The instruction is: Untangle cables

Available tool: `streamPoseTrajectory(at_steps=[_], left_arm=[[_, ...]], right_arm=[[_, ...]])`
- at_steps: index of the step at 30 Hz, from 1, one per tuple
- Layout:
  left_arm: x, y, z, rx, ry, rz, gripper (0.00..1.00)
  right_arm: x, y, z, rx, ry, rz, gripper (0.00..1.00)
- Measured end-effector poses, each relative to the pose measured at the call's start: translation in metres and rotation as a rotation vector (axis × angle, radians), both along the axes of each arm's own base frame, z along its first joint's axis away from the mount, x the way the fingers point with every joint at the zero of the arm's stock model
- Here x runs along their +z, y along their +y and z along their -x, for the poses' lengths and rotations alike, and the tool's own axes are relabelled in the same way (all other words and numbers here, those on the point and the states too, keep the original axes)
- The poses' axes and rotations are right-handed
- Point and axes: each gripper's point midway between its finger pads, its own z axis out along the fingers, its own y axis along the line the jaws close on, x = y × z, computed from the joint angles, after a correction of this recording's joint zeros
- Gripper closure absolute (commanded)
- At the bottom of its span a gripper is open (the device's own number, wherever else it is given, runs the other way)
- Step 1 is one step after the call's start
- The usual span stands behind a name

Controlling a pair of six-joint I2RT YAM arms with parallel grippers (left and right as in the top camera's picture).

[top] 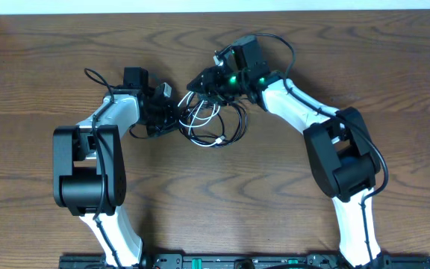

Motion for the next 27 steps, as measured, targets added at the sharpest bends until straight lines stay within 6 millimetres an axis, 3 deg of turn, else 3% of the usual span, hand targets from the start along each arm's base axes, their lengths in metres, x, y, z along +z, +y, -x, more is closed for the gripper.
streamPoseTrajectory(at_steps=[2, 11, 13, 14, 15, 18, 22, 27], left_arm=[[0.0, 0.0, 0.0, 0.0, 0.0, 0.0, 0.91], [0.0, 0.0, 0.0, 0.0, -0.001, 0.0, 0.92], [0.0, 0.0, 0.0, 0.0, -0.001, 0.0, 0.91], [0.0, 0.0, 0.0, 0.0, 0.0, 0.0, 0.91], [0.0, 0.0, 0.0, 0.0, -0.001, 0.0, 0.91], [0.0, 0.0, 0.0, 0.0, -0.001, 0.0, 0.91], [0.0, 0.0, 0.0, 0.0, -0.001, 0.0, 0.92], [0.0, 0.0, 0.0, 0.0, -0.001, 0.0, 0.92]], right_arm=[[-0.001, 0.005, 0.004, -0.001, 0.014, 0.002, 0.27], [-0.011, 0.019, 0.006, -0.115, 0.08, 0.063, 0.33], [-0.015, 0.02, 0.002, -0.172, 0.098, 0.086, 0.47], [-0.017, 0.02, 0.0, -0.208, 0.109, 0.097, 0.66], [-0.018, 0.021, -0.001, -0.237, 0.121, 0.104, 0.78], [-0.02, 0.022, -0.008, -0.311, 0.127, 0.115, 0.98], [-0.011, 0.025, -0.019, -0.333, 0.053, 0.092, 0.99], [0.003, 0.026, -0.02, -0.202, -0.066, 0.044, 0.99]])
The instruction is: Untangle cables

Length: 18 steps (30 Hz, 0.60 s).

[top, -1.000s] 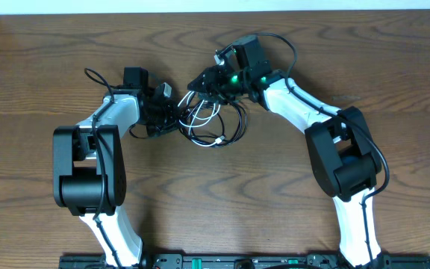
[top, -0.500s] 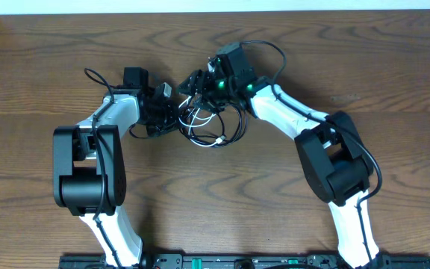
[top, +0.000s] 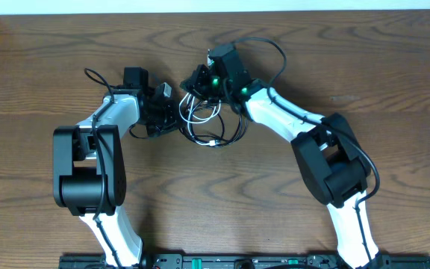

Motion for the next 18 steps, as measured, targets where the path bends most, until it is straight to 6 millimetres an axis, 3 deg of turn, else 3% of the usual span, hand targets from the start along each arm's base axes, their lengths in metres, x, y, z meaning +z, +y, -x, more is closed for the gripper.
streamPoseTrajectory(at_steps=[9, 14, 18], left_arm=[[0.001, 0.001, -0.002, 0.0, -0.009, 0.007, 0.92], [0.014, -0.014, -0.003, -0.08, -0.07, 0.114, 0.93], [0.022, -0.022, -0.002, -0.117, -0.094, 0.177, 0.93]], right_arm=[[0.031, -0.013, 0.003, 0.283, -0.257, -0.093, 0.99], [0.053, -0.011, 0.017, 0.384, -0.367, -0.102, 0.99], [0.111, -0.014, 0.031, 0.43, -0.51, -0.127, 0.99]])
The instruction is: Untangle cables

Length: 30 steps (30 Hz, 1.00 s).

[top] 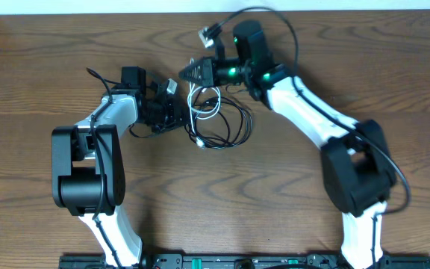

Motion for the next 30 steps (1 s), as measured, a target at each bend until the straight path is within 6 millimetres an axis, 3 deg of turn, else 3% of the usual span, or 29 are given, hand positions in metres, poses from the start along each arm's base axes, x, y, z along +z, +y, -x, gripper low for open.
streamPoseTrajectory(at_steps=[2, 8, 15, 19, 30], left_arm=[[0.002, -0.002, 0.0, -0.008, -0.005, 0.015, 0.93], [0.004, 0.001, 0.0, -0.003, -0.006, 0.036, 0.93], [0.019, 0.011, -0.003, 0.002, -0.044, 0.142, 0.93], [0.021, 0.017, -0.004, 0.012, -0.049, 0.152, 0.92], [-0.007, 0.05, 0.001, 0.175, 0.11, -0.027, 0.93]], right_arm=[[0.033, -0.004, 0.009, 0.019, -0.077, -0.026, 0.99], [0.095, -0.014, 0.029, 0.043, -0.233, -0.071, 0.99], [0.142, -0.032, 0.048, 0.038, -0.324, -0.099, 0.99], [0.173, -0.054, 0.058, 0.015, -0.386, -0.105, 0.99], [0.243, -0.119, 0.082, -0.061, -0.571, -0.126, 0.99]])
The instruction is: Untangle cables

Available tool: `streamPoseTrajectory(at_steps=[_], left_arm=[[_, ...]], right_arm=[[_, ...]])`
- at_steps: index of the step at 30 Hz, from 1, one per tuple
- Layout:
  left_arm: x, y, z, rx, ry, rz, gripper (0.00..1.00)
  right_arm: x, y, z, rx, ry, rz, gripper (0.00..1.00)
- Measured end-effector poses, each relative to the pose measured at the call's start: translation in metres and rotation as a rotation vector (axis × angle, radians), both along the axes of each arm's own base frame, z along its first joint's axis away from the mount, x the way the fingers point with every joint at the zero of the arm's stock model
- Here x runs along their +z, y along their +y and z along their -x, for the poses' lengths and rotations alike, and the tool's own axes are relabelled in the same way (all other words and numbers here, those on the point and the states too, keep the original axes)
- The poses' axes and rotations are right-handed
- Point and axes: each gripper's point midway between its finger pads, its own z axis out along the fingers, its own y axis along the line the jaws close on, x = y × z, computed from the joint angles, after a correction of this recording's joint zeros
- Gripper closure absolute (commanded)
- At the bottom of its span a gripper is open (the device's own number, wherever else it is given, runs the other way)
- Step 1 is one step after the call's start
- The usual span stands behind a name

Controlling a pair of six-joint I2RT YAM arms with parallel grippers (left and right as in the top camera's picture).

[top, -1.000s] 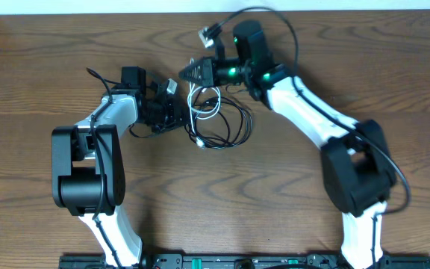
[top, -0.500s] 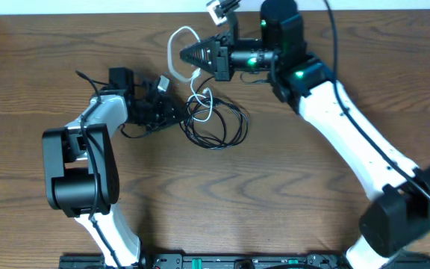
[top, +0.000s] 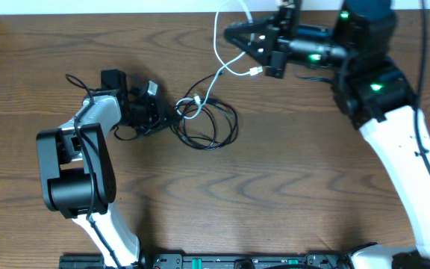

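A white cable (top: 216, 77) and a black cable (top: 226, 128) lie tangled at mid-table. The black one forms loose loops on the wood. The white one rises from the knot (top: 187, 109) up to my right gripper (top: 228, 31), which is lifted high near the far edge and shut on it. The white cable's free end with its plug (top: 256, 72) dangles below that gripper. My left gripper (top: 166, 113) rests low on the table at the left edge of the tangle, shut on the black cable there.
The brown wooden table (top: 290, 187) carries nothing else. The right arm's own black lead (top: 424, 45) arcs at the far right. The table's far edge (top: 125, 13) meets a white wall.
My right gripper has risen and swung right with the white cable, pulling it out into a long strand. My left gripper has shifted slightly left, and the black loops have spread.
First both grippers sat close together at the bundled cables, the left gripping the bundle's left side. My right gripper then reached into the bundle, then drew back holding a white strand. Now that strand is stretched up and away from the black loops.
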Motion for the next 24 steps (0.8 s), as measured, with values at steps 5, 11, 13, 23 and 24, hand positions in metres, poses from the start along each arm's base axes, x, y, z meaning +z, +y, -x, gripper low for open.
streamPoseTrajectory(at_steps=[5, 11, 13, 23, 24], left_arm=[[-0.009, 0.019, 0.002, 0.075, 0.06, -0.068, 0.92], [-0.004, 0.018, -0.001, 0.073, 0.035, -0.026, 0.92], [0.005, 0.009, -0.003, 0.03, -0.012, 0.036, 0.93], [0.051, -0.026, -0.002, -0.161, -0.236, 0.316, 0.93], [0.054, -0.028, -0.002, -0.174, -0.255, 0.337, 0.92]], right_arm=[[0.013, -0.021, 0.007, -0.021, -0.024, -0.005, 0.99], [0.013, -0.028, 0.013, -0.008, -0.026, 0.008, 0.98], [0.007, -0.028, 0.015, 0.005, -0.019, 0.022, 0.99], [-0.04, -0.025, 0.029, 0.06, 0.037, 0.156, 0.99], [-0.043, -0.022, 0.031, 0.072, 0.022, 0.166, 0.99]])
